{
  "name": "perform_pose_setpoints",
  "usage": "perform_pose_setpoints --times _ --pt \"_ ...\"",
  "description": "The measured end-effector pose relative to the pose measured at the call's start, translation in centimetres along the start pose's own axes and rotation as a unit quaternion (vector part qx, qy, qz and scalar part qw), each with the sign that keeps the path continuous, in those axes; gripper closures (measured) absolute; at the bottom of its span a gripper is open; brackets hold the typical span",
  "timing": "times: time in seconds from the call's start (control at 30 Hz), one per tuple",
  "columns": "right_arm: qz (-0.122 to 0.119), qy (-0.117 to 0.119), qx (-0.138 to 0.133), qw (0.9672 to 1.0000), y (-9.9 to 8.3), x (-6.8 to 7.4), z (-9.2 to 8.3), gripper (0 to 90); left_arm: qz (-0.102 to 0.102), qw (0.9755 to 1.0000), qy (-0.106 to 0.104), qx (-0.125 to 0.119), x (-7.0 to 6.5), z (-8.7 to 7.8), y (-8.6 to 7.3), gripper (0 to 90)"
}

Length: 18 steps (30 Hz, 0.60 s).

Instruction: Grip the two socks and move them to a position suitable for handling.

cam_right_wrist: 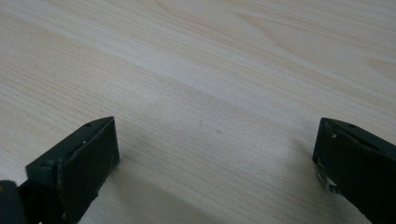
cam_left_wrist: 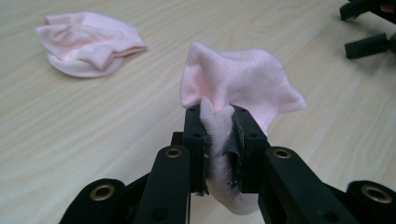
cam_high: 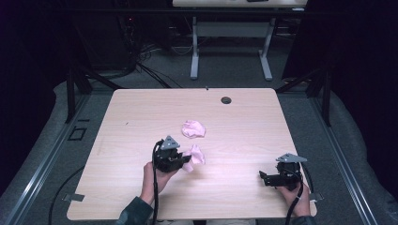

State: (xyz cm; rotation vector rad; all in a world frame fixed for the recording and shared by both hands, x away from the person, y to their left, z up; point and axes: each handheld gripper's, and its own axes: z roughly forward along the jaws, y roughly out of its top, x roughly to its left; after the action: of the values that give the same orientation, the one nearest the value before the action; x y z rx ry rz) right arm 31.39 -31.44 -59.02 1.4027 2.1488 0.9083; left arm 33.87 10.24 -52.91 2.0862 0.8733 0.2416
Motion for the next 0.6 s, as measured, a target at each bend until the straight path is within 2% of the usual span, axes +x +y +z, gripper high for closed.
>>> perform_pose_setpoints --times 0.17,0.2,0.27,0.4,0.6 --pt "0.0 0.0 0.0 1.0 0.0 0.0 0.0 0.0 -0.003 0.9994 -0.031 0.015 -1.3 0.5 -1.3 78.1" --pt "0.0 0.0 0.0 1.0 0.0 0.0 0.0 0.0 0.001 0.9994 -0.03 0.019 -1.6 0.7 -1.6 78.1" --pt "0.0 0.0 0.0 1.0 0.0 0.0 0.0 0.0 -0.002 0.9981 -0.052 0.033 -2.0 1.2 -2.5 77.9" --pt "0.0 0.0 0.0 1.0 0.0 0.0 0.0 0.0 -0.002 0.9968 -0.063 0.05 -2.5 1.5 -3.3 77.9" --pt "0.0 0.0 0.0 1.0 0.0 0.0 0.0 0.0 0.007 0.9952 -0.077 0.06 -3.2 1.3 -4.1 76.5"
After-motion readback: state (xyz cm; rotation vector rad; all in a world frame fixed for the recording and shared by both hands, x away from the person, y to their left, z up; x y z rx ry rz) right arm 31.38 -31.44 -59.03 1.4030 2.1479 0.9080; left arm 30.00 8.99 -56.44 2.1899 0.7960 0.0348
